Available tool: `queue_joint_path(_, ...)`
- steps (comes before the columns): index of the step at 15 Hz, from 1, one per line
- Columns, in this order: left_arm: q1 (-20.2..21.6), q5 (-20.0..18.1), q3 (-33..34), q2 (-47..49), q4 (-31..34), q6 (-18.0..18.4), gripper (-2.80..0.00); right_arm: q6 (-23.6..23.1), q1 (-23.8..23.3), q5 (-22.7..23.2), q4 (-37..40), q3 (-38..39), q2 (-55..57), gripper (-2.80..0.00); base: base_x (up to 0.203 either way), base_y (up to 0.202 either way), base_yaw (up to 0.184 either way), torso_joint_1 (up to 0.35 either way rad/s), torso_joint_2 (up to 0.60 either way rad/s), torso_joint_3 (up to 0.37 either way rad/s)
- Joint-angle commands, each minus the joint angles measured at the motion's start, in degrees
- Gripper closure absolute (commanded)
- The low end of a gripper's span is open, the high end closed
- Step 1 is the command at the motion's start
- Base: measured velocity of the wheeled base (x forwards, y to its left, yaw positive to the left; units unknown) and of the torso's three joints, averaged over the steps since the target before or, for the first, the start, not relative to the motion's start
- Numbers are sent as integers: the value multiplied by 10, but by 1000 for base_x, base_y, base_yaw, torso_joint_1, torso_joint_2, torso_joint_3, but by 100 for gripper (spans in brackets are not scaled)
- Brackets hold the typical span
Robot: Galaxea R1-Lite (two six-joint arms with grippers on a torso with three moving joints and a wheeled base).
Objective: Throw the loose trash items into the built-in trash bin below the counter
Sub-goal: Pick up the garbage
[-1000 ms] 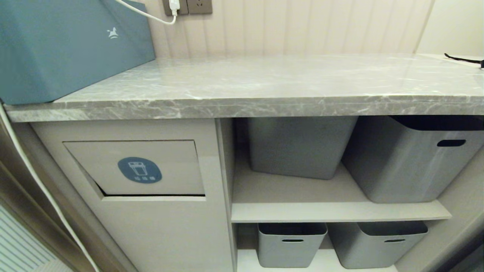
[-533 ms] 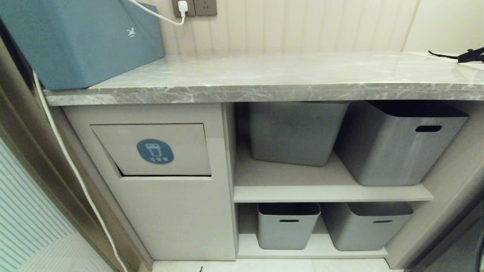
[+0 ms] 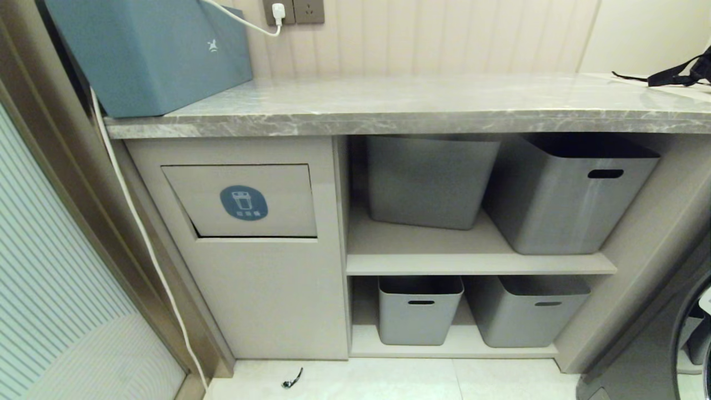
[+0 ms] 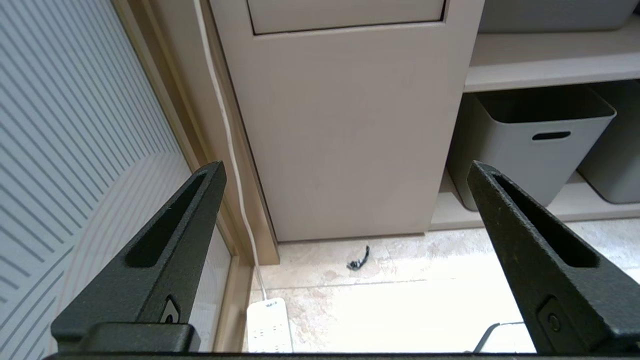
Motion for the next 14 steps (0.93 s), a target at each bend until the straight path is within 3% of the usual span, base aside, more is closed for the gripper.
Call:
queue_joint_path(1,0,0,0,0,0,2,-280,0,0,0,0,0,0,0,0,0,0,0,0,0)
queue_joint_path(8,0,-1,0,0,0,4,-280,0,0,0,0,0,0,0,0,0,0,0,0,-6)
queue_joint_path(14,0,-1,0,0,-2,4,-280,0,0,0,0,0,1,0,0,0,0,3,3,-179)
